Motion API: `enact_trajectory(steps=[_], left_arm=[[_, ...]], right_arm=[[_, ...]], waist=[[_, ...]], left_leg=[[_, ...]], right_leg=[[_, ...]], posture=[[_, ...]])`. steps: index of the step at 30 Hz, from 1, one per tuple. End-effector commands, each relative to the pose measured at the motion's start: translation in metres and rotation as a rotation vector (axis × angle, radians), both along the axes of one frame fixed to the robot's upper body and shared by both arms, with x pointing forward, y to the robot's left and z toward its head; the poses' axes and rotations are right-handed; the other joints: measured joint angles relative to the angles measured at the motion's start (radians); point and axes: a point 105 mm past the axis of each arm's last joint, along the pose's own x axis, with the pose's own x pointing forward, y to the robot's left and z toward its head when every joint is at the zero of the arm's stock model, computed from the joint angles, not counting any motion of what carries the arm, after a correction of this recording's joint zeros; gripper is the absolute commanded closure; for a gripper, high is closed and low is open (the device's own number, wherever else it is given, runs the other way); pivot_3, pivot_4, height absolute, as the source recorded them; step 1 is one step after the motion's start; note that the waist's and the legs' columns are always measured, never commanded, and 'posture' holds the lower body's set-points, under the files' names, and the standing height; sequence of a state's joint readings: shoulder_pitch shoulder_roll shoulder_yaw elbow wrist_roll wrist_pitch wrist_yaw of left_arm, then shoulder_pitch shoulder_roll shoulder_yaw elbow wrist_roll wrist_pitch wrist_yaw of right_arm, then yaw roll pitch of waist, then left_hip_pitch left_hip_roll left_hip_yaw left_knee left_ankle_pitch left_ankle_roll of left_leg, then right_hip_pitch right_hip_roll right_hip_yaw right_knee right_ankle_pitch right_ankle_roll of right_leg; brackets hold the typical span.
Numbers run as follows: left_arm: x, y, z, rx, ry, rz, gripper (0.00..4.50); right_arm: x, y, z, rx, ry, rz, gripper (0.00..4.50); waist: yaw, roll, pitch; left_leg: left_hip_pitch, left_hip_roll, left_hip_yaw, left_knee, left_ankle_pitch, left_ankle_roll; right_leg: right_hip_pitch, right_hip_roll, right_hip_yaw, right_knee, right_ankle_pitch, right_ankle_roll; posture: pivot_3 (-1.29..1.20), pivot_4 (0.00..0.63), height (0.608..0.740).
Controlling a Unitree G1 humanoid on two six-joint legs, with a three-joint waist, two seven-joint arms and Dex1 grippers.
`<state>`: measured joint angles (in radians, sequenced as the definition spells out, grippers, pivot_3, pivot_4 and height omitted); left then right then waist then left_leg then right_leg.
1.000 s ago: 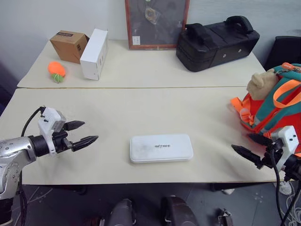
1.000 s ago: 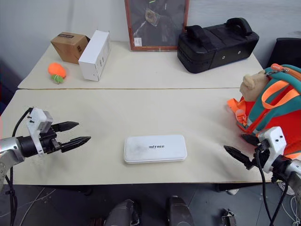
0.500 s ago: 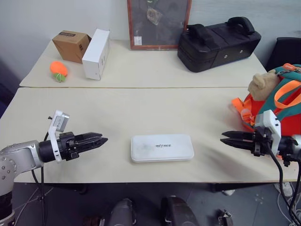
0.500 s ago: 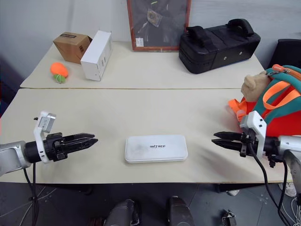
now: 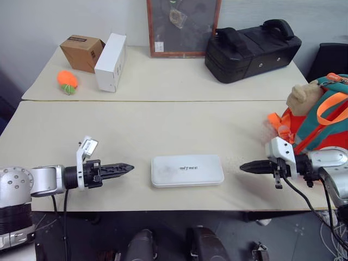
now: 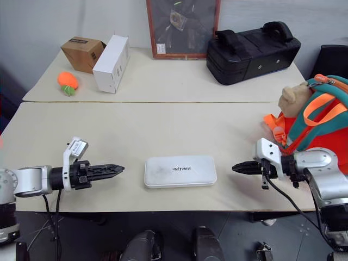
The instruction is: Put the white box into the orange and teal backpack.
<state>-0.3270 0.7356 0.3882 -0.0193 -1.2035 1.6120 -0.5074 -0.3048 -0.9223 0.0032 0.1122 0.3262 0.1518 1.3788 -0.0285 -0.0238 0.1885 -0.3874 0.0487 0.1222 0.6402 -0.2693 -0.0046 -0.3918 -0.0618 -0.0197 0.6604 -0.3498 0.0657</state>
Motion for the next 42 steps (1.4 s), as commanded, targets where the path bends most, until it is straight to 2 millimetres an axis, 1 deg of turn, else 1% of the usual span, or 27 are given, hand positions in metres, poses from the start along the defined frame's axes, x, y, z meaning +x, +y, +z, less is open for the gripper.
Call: enact_trajectory(steps=[1, 3, 6, 7, 10, 14, 19, 22, 25, 29, 30, 31, 34, 37, 40, 42], left_arm=[[0.006, -0.007, -0.006, 0.023, 0.015, -0.003, 1.49], [0.008, -0.011, -0.009, 0.024, 0.024, -0.009, 1.0], [0.01, -0.016, -0.007, 0.013, 0.02, -0.029, 0.08], [0.011, -0.017, -0.006, 0.012, 0.023, -0.031, 0.03], [0.016, -0.023, -0.008, 0.021, 0.031, -0.042, 0.03], [0.024, -0.035, -0.013, 0.011, 0.054, -0.055, 0.03], [0.022, -0.057, -0.021, 0.022, 0.08, -0.138, 0.03], [0.026, -0.068, -0.027, 0.046, 0.093, -0.153, 0.03], [0.027, -0.082, -0.028, 0.047, 0.091, -0.195, 0.03], [0.025, -0.108, -0.037, 0.058, 0.083, -0.269, 0.03], [0.026, -0.112, -0.037, 0.051, 0.085, -0.273, 0.03], [0.027, -0.115, -0.037, 0.047, 0.082, -0.279, 0.03], [0.03, -0.127, -0.027, -0.003, 0.07, -0.315, 0.03], [0.037, -0.127, -0.022, -0.011, 0.068, -0.306, 0.03], [0.041, -0.122, -0.016, -0.044, 0.063, -0.291, 0.62], [0.04, -0.118, -0.013, -0.06, 0.062, -0.294, 1.27]], right_arm=[[0.004, 0.006, 0.006, -0.002, -0.048, 0.022, 4.5], [0.003, 0.008, 0.006, 0.003, -0.047, 0.029, 4.5], [0.003, 0.01, 0.007, 0.003, -0.046, 0.038, 4.5], [0.003, 0.012, 0.006, -0.001, -0.05, 0.043, 4.5], [0.006, 0.015, 0.004, -0.02, -0.071, 0.048, 4.5], [0.011, 0.017, -0.003, -0.054, -0.094, 0.038, 4.5], [0.013, 0.02, -0.007, -0.066, -0.103, 0.046, 4.5], [0.014, 0.026, -0.006, -0.058, -0.111, 0.058, 4.5], [0.015, 0.03, -0.007, -0.051, -0.115, 0.067, 4.5], [0.014, 0.036, -0.011, -0.037, -0.112, 0.071, 4.5], [0.014, 0.036, -0.011, -0.036, -0.112, 0.072, 4.5], [0.013, 0.037, -0.012, -0.037, -0.112, 0.072, 4.5], [0.01, 0.037, -0.016, -0.037, -0.108, 0.077, 4.5], [0.009, 0.036, -0.017, -0.044, -0.11, 0.076, 4.5], [0.009, 0.036, -0.018, -0.045, -0.111, 0.071, 4.5], [0.007, 0.035, -0.019, -0.043, -0.109, 0.069, 4.5]], waist=[[0.0, 0.0, 0.0], [0.0, 0.0, 0.0], [0.0, 0.0, 0.0], [0.0, 0.0, 0.0], [0.0, 0.0, 0.0], [0.001, 0.0, 0.0], [0.002, 0.0, 0.0], [0.005, 0.0, 0.0], [0.009, 0.0, 0.0], [0.019, 0.0, 0.0], [0.024, 0.001, 0.0], [0.028, 0.001, 0.0], [0.032, 0.001, 0.0], [0.027, 0.001, 0.0], [0.024, 0.001, 0.0], [0.023, 0.001, 0.0]], left_leg=[[0.0, 0.0, 0.0, 0.001, 0.0, 0.0], [-0.001, 0.0, 0.0, 0.004, -0.001, 0.0], [-0.001, 0.001, 0.0, 0.005, -0.001, 0.0], [-0.001, 0.001, 0.0, 0.005, -0.001, 0.0], [-0.001, 0.001, -0.001, 0.005, -0.001, 0.0], [-0.001, 0.0, 0.0, 0.006, -0.001, 0.0], [-0.002, 0.0, 0.0, 0.007, -0.001, 0.0], [-0.001, 0.0, -0.001, 0.007, -0.001, 0.0], [-0.001, 0.0, -0.001, 0.008, -0.001, 0.001], [-0.001, -0.001, -0.001, 0.009, -0.001, 0.001], [0.0, -0.001, -0.001, 0.009, -0.001, 0.001], [0.001, -0.001, -0.001, 0.009, -0.002, 0.001], [0.001, -0.002, -0.003, 0.01, -0.002, 0.002], [0.001, -0.002, -0.003, 0.01, -0.003, 0.003], [0.001, -0.001, -0.003, 0.01, -0.003, 0.003], [0.001, -0.001, -0.003, 0.01, -0.002, 0.003]], right_leg=[[0.0, 0.0, 0.0, 0.0, 0.0, 0.0], [0.0, 0.0, 0.0, 0.001, 0.0, 0.0], [0.0, 0.0, 0.0, 0.001, 0.0, 0.0], [0.0, 0.0, 0.0, 0.002, 0.0, 0.0], [0.0, 0.0, -0.001, 0.002, 0.0, 0.0], [0.0, 0.0, -0.001, 0.002, 0.0, 0.0], [0.001, 0.0, -0.001, 0.002, 0.0, 0.0], [0.001, 0.0, -0.001, 0.002, 0.0, 0.0], [0.002, 0.0, -0.001, 0.002, 0.001, 0.001], [0.003, 0.0, -0.001, 0.002, 0.001, 0.001], [0.004, 0.0, -0.001, 0.001, 0.001, 0.001], [0.005, 0.0, -0.001, 0.001, 0.001, 0.001], [0.007, 0.0, -0.003, 0.0, 0.001, 0.002], [0.008, 0.0, -0.003, -0.002, 0.001, 0.003], [0.008, 0.0, -0.003, -0.002, 0.001, 0.003], [0.007, 0.0, -0.003, -0.001, 0.001, 0.003]], posture=[[0.0, 0.15, 0.74], [0.0, 0.15, 0.74], [0.0, 0.15, 0.74], [0.0, 0.15, 0.74], [0.0, 0.15, 0.74], [0.0, 0.15, 0.74], [0.0, 0.15, 0.74], [0.0, 0.15, 0.74], [0.0, 0.15, 0.74], [0.0, 0.15, 0.74], [0.0, 0.15, 0.74], [0.0, 0.15, 0.74], [0.0, 0.15, 0.74], [0.0, 0.15, 0.74], [0.0, 0.15, 0.74], [0.0, 0.15, 0.74]])
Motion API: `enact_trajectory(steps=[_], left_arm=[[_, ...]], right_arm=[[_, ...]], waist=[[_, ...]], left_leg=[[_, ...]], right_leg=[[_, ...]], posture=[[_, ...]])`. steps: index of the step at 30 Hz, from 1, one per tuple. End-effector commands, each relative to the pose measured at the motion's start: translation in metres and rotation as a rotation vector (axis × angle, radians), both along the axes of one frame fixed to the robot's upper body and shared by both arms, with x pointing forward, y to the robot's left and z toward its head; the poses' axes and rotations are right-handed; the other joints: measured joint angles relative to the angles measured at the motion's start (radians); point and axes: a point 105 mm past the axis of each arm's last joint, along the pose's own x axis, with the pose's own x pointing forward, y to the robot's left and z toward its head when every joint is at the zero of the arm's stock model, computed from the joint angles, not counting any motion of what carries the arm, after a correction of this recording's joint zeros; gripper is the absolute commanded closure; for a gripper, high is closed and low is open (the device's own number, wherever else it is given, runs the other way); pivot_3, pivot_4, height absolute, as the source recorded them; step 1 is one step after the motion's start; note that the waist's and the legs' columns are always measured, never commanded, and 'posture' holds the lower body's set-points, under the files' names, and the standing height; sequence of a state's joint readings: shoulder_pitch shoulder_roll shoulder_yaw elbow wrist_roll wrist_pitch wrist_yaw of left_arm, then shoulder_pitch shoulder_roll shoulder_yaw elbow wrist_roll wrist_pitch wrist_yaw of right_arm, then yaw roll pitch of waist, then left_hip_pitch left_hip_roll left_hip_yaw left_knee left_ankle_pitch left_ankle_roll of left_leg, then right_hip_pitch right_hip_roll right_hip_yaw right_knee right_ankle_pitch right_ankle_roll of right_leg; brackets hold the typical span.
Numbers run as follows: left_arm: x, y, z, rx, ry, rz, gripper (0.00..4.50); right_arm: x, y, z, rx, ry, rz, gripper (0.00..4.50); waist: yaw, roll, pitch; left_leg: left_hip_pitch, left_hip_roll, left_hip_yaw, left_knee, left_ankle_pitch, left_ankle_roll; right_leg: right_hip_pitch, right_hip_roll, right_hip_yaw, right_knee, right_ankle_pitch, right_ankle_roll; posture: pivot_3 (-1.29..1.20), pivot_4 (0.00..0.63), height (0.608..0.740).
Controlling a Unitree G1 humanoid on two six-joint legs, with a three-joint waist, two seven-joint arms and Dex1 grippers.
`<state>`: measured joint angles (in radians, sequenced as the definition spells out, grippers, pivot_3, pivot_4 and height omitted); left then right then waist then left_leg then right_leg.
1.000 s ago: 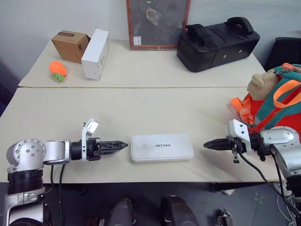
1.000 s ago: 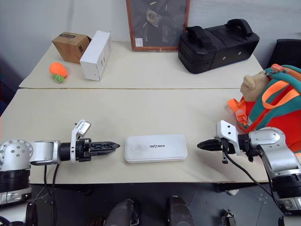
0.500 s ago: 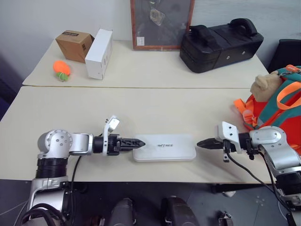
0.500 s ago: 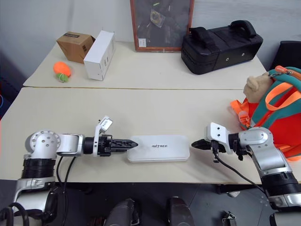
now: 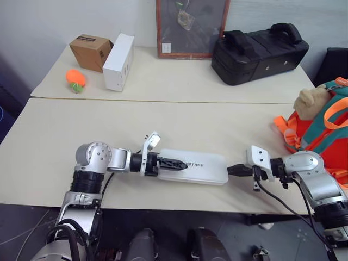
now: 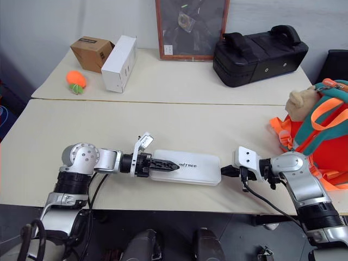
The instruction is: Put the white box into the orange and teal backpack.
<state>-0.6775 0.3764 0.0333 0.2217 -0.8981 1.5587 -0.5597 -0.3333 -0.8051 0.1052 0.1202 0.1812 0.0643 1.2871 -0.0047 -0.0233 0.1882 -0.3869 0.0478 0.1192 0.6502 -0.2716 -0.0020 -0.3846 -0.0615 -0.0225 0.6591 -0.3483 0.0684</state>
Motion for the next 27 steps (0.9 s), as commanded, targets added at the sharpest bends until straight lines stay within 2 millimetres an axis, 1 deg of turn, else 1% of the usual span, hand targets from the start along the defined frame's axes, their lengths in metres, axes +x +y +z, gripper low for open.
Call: enact_trajectory(steps=[1, 3, 5, 7, 10, 12, 14, 17, 18, 20, 22, 23, 24, 26, 27], left_arm=[[-0.002, 0.002, 0.01, -0.055, -0.006, -0.018, 1.58], [-0.003, 0.004, 0.012, -0.059, -0.01, -0.02, 2.18], [-0.002, 0.004, 0.018, -0.091, -0.035, -0.017, 2.82], [-0.001, 0.005, 0.026, -0.13, -0.068, -0.012, 3.27], [0.0, 0.008, 0.035, -0.167, -0.128, 0.011, 3.3], [0.0, 0.011, 0.039, -0.167, -0.183, 0.032, 3.3], [-0.004, 0.015, 0.043, -0.164, -0.234, 0.036, 3.3], [-0.007, 0.017, 0.049, -0.185, -0.309, 0.063, 3.3], [-0.008, 0.018, 0.052, -0.196, -0.338, 0.073, 3.3], [-0.011, 0.018, 0.062, -0.235, -0.387, 0.074, 3.3], [-0.013, 0.02, 0.079, -0.302, -0.44, 0.071, 3.3], [-0.013, 0.02, 0.088, -0.334, -0.461, 0.07, 3.3], [-0.013, 0.021, 0.094, -0.356, -0.482, 0.071, 3.3], [-0.01, 0.02, 0.103, -0.377, -0.517, 0.082, 3.3], [-0.008, 0.019, 0.107, -0.385, -0.53, 0.088, 3.3]], right_arm=[[-0.004, 0.004, 0.006, 0.016, -0.042, 0.022, 4.5], [-0.005, 0.003, 0.005, 0.018, -0.041, 0.019, 4.5], [-0.006, 0.003, 0.005, 0.025, -0.042, 0.008, 4.5], [-0.006, 0.002, 0.007, 0.048, -0.048, -0.022, 4.5], [-0.007, -0.002, 0.016, 0.096, -0.055, -0.089, 4.5], [-0.014, -0.007, 0.021, 0.139, -0.027, -0.143, 4.5], [-0.024, -0.013, 0.024, 0.191, -0.002, -0.214, 4.5], [-0.035, -0.03, 0.028, 0.231, -0.001, -0.379, 3.91], [-0.04, -0.038, 0.034, 0.264, -0.006, -0.453, 3.61], [-0.054, -0.053, 0.048, 0.315, -0.009, -0.572, 2.95], [-0.077, -0.074, 0.06, 0.351, -0.006, -0.701, 2.24], [-0.089, -0.084, 0.064, 0.357, -0.002, -0.757, 1.96], [-0.098, -0.091, 0.067, 0.352, -0.003, -0.801, 1.58], [-0.11, -0.105, 0.072, 0.342, -0.011, -0.874, 0.93], [-0.113, -0.112, 0.075, 0.34, -0.027, -0.915, 0.52]], waist=[[-0.001, 0.0, 0.0], [-0.002, 0.0, 0.0], [-0.003, 0.0, 0.0], [-0.003, 0.0, 0.0], [-0.003, 0.0, 0.0], [0.0, 0.0, 0.0], [0.001, 0.0, 0.0], [0.004, 0.0, 0.0], [0.003, 0.0, 0.0], [0.006, 0.0, 0.0], [0.005, 0.0, 0.0], [0.007, 0.0, 0.0], [0.007, 0.0, 0.0], [0.005, -0.001, 0.0], [0.001, -0.001, 0.0]], left_leg=[[0.0, 0.0, 0.0, 0.0, 0.0, 0.0], [0.0, 0.0, 0.0, -0.001, 0.0, 0.0], [0.0, 0.001, 0.0, -0.001, 0.0, -0.001], [0.0, 0.001, 0.0, 0.0, 0.0, -0.001], [0.0, 0.001, 0.0, -0.001, 0.0, -0.001], [-0.002, 0.001, 0.0, -0.001, 0.0, -0.001], [-0.003, 0.001, 0.0, -0.001, 0.0, -0.001], [-0.003, 0.001, 0.0, -0.002, 0.0, -0.001], [-0.003, 0.0, 0.0, -0.002, 0.0, -0.001], [-0.003, 0.0, 0.0, -0.002, 0.0, 0.0], [-0.003, 0.001, 0.0, -0.003, 0.0, 0.0], [-0.003, 0.0, 0.0, -0.003, 0.0, 0.0], [-0.003, 0.0, -0.001, -0.004, 0.0, 0.0], [-0.003, 0.001, -0.001, -0.004, -0.001, -0.001], [-0.002, 0.001, -0.001, -0.004, -0.001, 0.0]], right_leg=[[0.0, 0.0, 0.0, 0.0, 0.0, 0.0], [-0.001, 0.0, 0.0, 0.0, 0.0, 0.0], [-0.001, 0.0, 0.0, 0.0, 0.0, 0.0], [-0.001, 0.0, 0.0, 0.0, 0.0, 0.0], [-0.001, 0.0, 0.0, 0.001, 0.0, 0.0], [-0.003, 0.0, 0.001, 0.001, 0.0, 0.0], [-0.004, 0.0, 0.001, 0.001, 0.0, 0.0], [-0.004, 0.0, 0.001, 0.001, 0.0, 0.0], [-0.003, 0.0, 0.001, 0.0, 0.0, 0.0], [-0.004, -0.001, 0.001, 0.0, 0.0, 0.0], [-0.003, -0.001, 0.001, 0.0, 0.0, 0.0], [-0.003, -0.001, 0.001, -0.001, 0.0, 0.0], [-0.003, 0.0, 0.001, -0.001, 0.0, 0.0], [-0.002, 0.0, 0.0, -0.002, 0.0, 0.0], [-0.001, 0.001, 0.0, -0.003, 0.0, 0.0]], posture=[[0.0, 0.15, 0.74], [0.0, 0.15, 0.74], [0.0, 0.15, 0.74], [0.0, 0.15, 0.74], [0.0, 0.15, 0.74], [0.0, 0.15, 0.74], [0.0, 0.15, 0.74], [0.0, 0.15, 0.74], [0.0, 0.15, 0.74], [0.0, 0.15, 0.74], [0.0, 0.15, 0.74], [0.0, 0.15, 0.74], [0.0, 0.15, 0.74], [0.0, 0.15, 0.74], [0.0, 0.15, 0.74]])
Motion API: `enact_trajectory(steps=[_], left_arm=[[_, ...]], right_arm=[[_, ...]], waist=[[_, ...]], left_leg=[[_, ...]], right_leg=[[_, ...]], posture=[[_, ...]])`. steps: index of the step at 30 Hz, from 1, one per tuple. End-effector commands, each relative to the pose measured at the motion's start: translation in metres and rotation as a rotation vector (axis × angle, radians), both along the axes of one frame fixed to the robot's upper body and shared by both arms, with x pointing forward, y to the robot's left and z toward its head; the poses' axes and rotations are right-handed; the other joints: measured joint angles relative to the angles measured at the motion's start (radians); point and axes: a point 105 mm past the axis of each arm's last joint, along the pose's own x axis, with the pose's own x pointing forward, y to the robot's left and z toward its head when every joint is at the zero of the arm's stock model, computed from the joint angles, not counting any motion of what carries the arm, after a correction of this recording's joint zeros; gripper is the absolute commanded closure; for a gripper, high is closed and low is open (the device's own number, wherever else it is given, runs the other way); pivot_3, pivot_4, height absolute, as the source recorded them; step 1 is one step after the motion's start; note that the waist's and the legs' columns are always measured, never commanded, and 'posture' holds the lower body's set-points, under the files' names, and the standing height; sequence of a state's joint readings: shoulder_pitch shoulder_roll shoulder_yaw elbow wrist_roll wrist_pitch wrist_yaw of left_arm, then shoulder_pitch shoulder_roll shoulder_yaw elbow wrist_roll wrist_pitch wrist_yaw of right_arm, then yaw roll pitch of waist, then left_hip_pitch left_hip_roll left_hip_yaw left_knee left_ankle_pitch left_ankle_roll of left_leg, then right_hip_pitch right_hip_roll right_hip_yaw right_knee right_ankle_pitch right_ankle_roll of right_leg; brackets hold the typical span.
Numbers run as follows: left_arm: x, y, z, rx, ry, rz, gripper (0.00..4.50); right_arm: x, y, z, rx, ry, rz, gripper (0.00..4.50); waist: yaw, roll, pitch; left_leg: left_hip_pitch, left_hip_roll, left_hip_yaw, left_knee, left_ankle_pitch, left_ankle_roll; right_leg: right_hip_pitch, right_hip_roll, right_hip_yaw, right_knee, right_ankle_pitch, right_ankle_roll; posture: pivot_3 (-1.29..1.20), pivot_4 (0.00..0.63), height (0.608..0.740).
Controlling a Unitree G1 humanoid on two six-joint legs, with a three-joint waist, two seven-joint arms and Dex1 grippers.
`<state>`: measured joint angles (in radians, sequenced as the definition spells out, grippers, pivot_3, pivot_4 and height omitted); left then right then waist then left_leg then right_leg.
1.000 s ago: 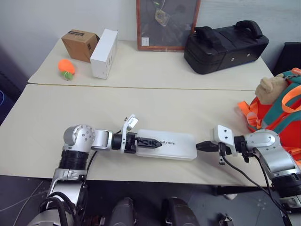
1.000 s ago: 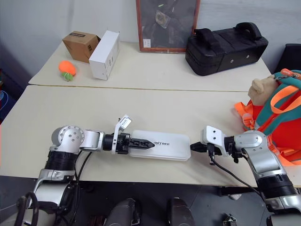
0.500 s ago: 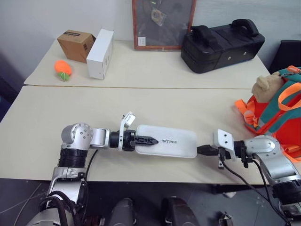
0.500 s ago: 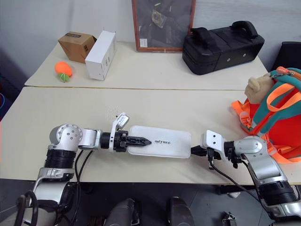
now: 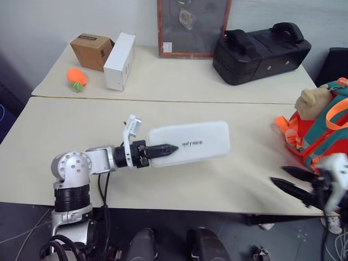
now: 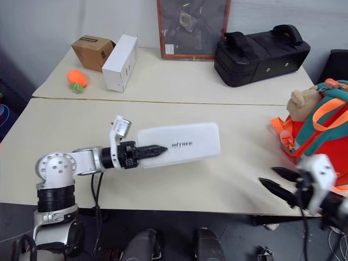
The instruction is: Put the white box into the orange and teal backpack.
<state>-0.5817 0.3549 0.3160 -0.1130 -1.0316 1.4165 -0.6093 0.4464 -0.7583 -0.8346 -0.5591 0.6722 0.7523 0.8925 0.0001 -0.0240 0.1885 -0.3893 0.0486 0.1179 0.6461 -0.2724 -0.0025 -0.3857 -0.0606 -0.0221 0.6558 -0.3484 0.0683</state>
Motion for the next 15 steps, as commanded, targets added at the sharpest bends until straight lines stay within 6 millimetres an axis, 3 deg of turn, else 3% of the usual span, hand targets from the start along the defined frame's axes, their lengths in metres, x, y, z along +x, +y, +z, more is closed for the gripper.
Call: enact_trajectory(steps=[1, 5, 7, 11, 15], left_arm=[[-0.001, -0.004, 0.028, -0.068, -0.115, -0.011, 3.3], [0.0, -0.01, 0.032, -0.072, -0.141, -0.023, 3.3], [-0.001, -0.013, 0.031, -0.067, -0.15, -0.039, 3.3], [0.002, -0.016, 0.028, -0.04, -0.153, -0.021, 3.3], [0.007, -0.013, 0.026, -0.015, -0.162, 0.014, 3.3]], right_arm=[[-0.011, -0.016, 0.021, -0.012, -0.065, -0.11, 0.15], [-0.006, -0.04, 0.037, 0.034, -0.166, -0.278, 0.02], [0.007, -0.048, 0.035, 0.041, -0.182, -0.36, 0.02], [0.038, -0.032, 0.033, 0.139, -0.204, -0.343, 0.02], [0.07, -0.034, 0.038, 0.217, -0.273, -0.423, 0.02]], waist=[[-0.007, 0.0, 0.0], [-0.019, 0.0, 0.0], [-0.023, 0.0, 0.0], [-0.027, 0.0, 0.0], [-0.028, 0.0, 0.0]], left_leg=[[0.002, 0.0, 0.001, 0.0, 0.0, 0.001], [0.003, 0.0, 0.001, 0.0, -0.002, 0.004], [0.003, 0.0, 0.001, 0.0, -0.001, 0.002], [0.002, 0.0, 0.001, -0.001, -0.001, 0.0], [0.0, 0.0, 0.002, -0.001, 0.0, 0.0]], right_leg=[[0.001, 0.0, 0.001, -0.001, 0.0, 0.0], [0.003, 0.0, 0.001, -0.001, 0.0, 0.0], [0.002, 0.001, 0.001, -0.001, 0.0, 0.0], [0.001, 0.001, 0.002, -0.002, 0.0, 0.0], [-0.002, 0.001, 0.003, 0.0, 0.0, 0.001]], posture=[[0.0, 0.15, 0.74], [0.0, 0.15, 0.74], [0.0, 0.15, 0.74], [0.0, 0.15, 0.74], [0.0, 0.15, 0.74]])
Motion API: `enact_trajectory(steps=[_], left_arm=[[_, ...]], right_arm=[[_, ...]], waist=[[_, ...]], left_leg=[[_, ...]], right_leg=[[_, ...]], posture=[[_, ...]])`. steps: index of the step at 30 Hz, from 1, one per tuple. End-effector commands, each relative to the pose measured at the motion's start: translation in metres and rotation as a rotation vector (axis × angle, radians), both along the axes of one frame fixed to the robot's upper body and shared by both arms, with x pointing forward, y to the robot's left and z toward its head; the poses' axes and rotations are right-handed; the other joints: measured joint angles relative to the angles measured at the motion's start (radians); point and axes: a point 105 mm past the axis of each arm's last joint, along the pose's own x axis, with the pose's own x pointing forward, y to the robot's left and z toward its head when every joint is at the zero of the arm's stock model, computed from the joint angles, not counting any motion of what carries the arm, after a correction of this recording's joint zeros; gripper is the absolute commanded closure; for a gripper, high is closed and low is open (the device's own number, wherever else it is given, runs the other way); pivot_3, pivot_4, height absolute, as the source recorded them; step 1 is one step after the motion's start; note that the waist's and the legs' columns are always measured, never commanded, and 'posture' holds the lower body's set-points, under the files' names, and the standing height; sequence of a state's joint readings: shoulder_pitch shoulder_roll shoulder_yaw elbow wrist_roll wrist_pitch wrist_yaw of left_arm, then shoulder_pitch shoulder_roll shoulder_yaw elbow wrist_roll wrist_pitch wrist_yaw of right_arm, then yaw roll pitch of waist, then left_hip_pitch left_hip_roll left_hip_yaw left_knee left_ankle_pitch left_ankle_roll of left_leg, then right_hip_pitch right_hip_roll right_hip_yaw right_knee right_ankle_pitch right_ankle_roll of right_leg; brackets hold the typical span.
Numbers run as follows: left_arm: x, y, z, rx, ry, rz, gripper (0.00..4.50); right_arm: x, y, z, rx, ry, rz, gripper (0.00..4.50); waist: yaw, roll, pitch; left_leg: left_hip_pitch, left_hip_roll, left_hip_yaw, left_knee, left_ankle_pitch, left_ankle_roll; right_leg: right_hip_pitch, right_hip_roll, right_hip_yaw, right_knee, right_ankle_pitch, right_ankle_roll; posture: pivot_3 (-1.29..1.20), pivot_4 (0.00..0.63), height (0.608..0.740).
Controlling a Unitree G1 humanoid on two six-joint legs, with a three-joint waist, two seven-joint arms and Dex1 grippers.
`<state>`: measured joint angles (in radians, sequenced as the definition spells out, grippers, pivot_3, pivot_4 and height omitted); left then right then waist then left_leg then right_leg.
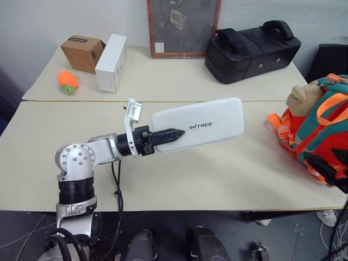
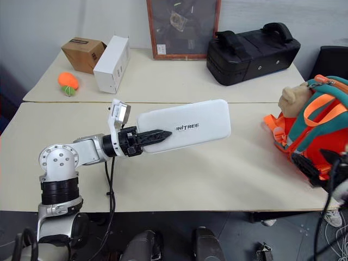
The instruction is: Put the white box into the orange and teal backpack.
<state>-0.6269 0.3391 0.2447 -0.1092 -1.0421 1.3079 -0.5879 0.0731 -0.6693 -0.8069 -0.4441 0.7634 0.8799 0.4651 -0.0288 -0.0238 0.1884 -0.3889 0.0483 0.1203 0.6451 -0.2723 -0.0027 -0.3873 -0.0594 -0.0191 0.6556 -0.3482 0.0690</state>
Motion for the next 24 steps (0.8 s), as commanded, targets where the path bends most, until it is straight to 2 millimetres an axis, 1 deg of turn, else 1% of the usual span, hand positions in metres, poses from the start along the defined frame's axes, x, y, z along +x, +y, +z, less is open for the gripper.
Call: enact_trajectory(steps=[1, 4, 6, 9, 15, 16, 18, 19, 20, 22, 24], left_arm=[[0.001, 0.005, 0.012, 0.005, -0.074, 0.031, 3.3], [0.0, 0.01, 0.013, 0.021, -0.085, 0.046, 3.3], [0.0, 0.013, 0.014, 0.023, -0.088, 0.063, 3.3], [0.002, 0.019, 0.017, 0.019, -0.095, 0.1, 3.3], [0.003, 0.029, 0.017, 0.046, -0.101, 0.167, 3.3], [0.004, 0.031, 0.016, 0.052, -0.102, 0.184, 3.3], [0.007, 0.036, 0.015, 0.077, -0.109, 0.217, 3.3], [0.008, 0.04, 0.014, 0.087, -0.112, 0.237, 3.3], [0.009, 0.043, 0.015, 0.09, -0.115, 0.256, 3.3], [0.011, 0.05, 0.018, 0.089, -0.129, 0.291, 3.3], [0.014, 0.058, 0.023, 0.099, -0.152, 0.338, 3.3]], right_arm=[[0.022, -0.01, 0.009, 0.047, -0.066, -0.095, 0.02], [0.041, -0.017, 0.014, 0.095, -0.107, -0.134, 0.02], [0.05, -0.019, 0.014, 0.11, -0.127, -0.152, 0.02], [0.059, -0.015, 0.013, 0.093, -0.144, -0.14, 0.58], [0.066, -0.004, 0.011, 0.081, -0.156, -0.083, 2.66], [0.067, -0.003, 0.01, 0.075, -0.152, -0.08, 3.09], [0.07, -0.002, 0.009, 0.064, -0.144, -0.068, 3.76], [0.073, 0.0, 0.01, 0.063, -0.146, -0.051, 4.16], [0.075, 0.002, 0.013, 0.059, -0.151, -0.032, 4.44], [0.078, 0.009, 0.021, 0.052, -0.172, 0.027, 4.47], [0.081, 0.024, 0.034, 0.063, -0.202, 0.122, 4.47]], waist=[[0.002, 0.0, 0.0], [0.002, 0.0, 0.0], [0.003, 0.0, 0.0], [0.002, 0.0, 0.0], [0.0, 0.0, 0.0], [-0.001, 0.0, 0.0], [-0.002, 0.0, 0.0], [-0.003, 0.0, 0.0], [-0.004, 0.0, 0.0], [-0.003, 0.0, 0.0], [-0.004, 0.0, 0.0]], left_leg=[[-0.001, 0.0, 0.0, 0.0, 0.0, 0.0], [-0.004, 0.0, 0.001, 0.001, 0.001, -0.001], [-0.004, 0.0, 0.001, 0.0, 0.001, 0.0], [-0.004, 0.0, 0.001, 0.001, 0.001, 0.0], [-0.004, 0.0, 0.002, 0.001, 0.001, 0.0], [-0.004, 0.0, 0.002, 0.001, 0.001, 0.0], [-0.003, 0.001, 0.003, 0.0, 0.001, -0.001], [-0.003, 0.001, 0.003, 0.0, 0.001, -0.001], [-0.003, 0.001, 0.003, 0.0, 0.001, -0.001], [-0.003, 0.001, 0.003, 0.0, 0.001, -0.001], [-0.003, 0.001, 0.003, 0.0, 0.001, -0.001]], right_leg=[[-0.002, 0.0, 0.0, 0.001, 0.0, 0.0], [-0.005, 0.0, 0.001, 0.002, 0.0, 0.0], [-0.005, 0.0, 0.001, 0.002, 0.0, 0.0], [-0.005, 0.0, 0.001, 0.002, 0.0, 0.0], [-0.005, 0.0, 0.001, 0.003, 0.0, 0.001], [-0.005, 0.001, 0.001, 0.003, 0.0, 0.001], [-0.005, 0.001, 0.002, 0.003, 0.0, 0.001], [-0.005, 0.001, 0.002, 0.003, 0.0, 0.001], [-0.005, 0.001, 0.002, 0.003, 0.0, 0.001], [-0.005, 0.001, 0.002, 0.003, 0.0, 0.001], [-0.005, 0.001, 0.002, 0.003, 0.0, 0.001]], posture=[[0.0, 0.15, 0.74], [0.0, 0.15, 0.74], [0.0, 0.15, 0.74], [0.0, 0.15, 0.74], [0.0, 0.15, 0.74], [0.0, 0.15, 0.74], [0.0, 0.15, 0.74], [0.0, 0.15, 0.74], [0.0, 0.15, 0.74], [0.0, 0.15, 0.74], [0.0, 0.15, 0.74]])
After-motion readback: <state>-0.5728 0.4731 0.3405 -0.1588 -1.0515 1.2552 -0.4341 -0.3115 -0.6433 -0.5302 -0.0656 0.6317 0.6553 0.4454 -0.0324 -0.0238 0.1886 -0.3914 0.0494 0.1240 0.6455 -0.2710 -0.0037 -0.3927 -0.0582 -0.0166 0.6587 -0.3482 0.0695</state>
